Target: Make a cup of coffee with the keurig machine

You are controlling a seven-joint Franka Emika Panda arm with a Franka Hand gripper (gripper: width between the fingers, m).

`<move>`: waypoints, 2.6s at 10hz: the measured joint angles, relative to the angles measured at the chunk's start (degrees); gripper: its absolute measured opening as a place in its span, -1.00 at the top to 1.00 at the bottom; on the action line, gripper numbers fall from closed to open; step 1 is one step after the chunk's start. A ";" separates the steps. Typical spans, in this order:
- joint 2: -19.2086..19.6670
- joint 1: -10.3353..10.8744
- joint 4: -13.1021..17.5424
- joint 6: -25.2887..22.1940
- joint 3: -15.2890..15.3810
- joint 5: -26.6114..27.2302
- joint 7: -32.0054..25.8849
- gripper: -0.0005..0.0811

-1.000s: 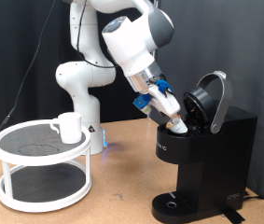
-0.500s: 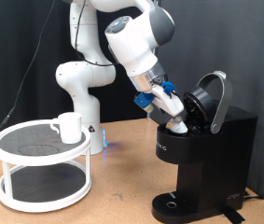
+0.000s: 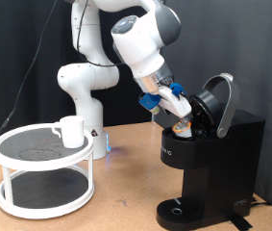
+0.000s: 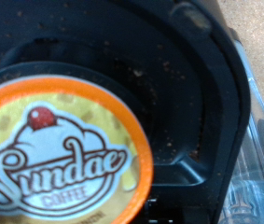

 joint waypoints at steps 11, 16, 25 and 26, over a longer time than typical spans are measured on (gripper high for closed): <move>0.31 0.26 -2.69 2.59 0.48 7.62 -7.39 -0.81; -5.89 -1.93 -5.32 7.65 -0.37 11.66 -6.67 -0.81; -7.96 -2.12 4.32 -6.23 -2.46 16.16 -5.21 -0.81; -7.95 -2.25 6.08 -7.60 -2.47 15.53 -3.76 -0.81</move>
